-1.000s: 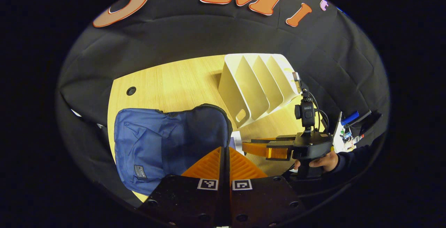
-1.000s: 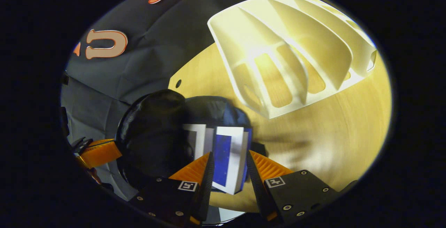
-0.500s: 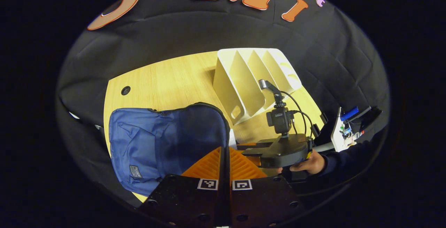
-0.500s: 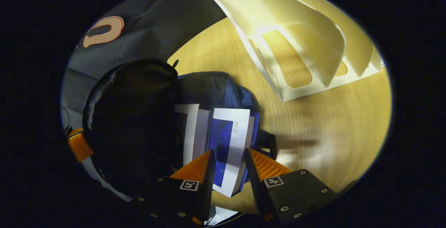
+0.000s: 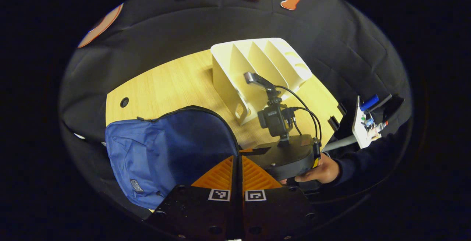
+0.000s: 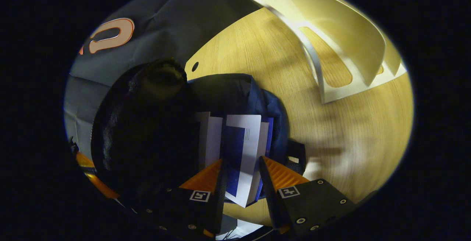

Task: Open the schoolbag, grab two books from the bookshelf and put them into the schoolbag.

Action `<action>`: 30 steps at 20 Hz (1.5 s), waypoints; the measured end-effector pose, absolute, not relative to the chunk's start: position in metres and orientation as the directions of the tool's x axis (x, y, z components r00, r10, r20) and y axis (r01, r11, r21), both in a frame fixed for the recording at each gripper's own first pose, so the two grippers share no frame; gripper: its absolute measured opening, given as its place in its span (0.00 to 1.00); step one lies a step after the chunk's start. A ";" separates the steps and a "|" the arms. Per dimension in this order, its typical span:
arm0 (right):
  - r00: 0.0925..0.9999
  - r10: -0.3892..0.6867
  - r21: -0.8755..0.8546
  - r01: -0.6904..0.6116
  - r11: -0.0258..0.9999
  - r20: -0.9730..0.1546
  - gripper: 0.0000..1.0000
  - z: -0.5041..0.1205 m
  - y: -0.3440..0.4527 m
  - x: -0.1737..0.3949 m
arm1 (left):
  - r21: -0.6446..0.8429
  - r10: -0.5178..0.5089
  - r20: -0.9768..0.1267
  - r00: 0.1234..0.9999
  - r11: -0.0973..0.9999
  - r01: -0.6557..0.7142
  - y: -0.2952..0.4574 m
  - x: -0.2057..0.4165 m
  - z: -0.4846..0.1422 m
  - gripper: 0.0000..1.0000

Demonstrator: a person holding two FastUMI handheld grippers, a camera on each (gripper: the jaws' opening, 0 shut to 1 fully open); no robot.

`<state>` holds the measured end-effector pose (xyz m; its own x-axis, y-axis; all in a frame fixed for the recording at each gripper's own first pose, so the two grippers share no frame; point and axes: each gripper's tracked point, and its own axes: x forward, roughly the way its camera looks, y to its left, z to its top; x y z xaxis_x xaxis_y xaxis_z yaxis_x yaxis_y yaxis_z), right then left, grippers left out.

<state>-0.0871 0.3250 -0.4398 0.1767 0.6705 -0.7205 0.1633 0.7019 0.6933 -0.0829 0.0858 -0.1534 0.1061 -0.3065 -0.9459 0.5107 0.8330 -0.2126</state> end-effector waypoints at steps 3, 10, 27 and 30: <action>0.156 0.690 0.707 0.184 0.683 -0.707 0.52 -0.439 0.324 -0.091 | -0.213 -0.306 -0.946 0.104 0.834 0.509 0.088 -0.079 -0.154 0.01; 0.221 0.718 0.751 0.205 0.628 -0.660 0.50 -0.416 0.298 -0.074 | -0.275 -0.333 -0.937 0.106 0.891 0.362 0.108 -0.089 -0.170 0.04; 0.639 0.434 0.508 -0.078 0.858 -0.635 0.56 -0.310 0.123 0.003 | -0.145 -0.185 -0.915 0.360 0.980 0.135 0.073 -0.087 -0.179 0.91; 0.714 0.373 0.440 -0.101 0.892 -0.592 0.61 -0.288 0.094 0.016 | -0.118 -0.151 -0.867 0.475 0.988 0.100 0.056 -0.067 -0.155 0.96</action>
<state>0.0158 0.0938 -0.2884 0.7144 0.3729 -0.5921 -0.1009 0.8922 0.4402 -0.0665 0.0563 -0.1549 0.4747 -0.1510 -0.8671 0.0997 0.9881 -0.1175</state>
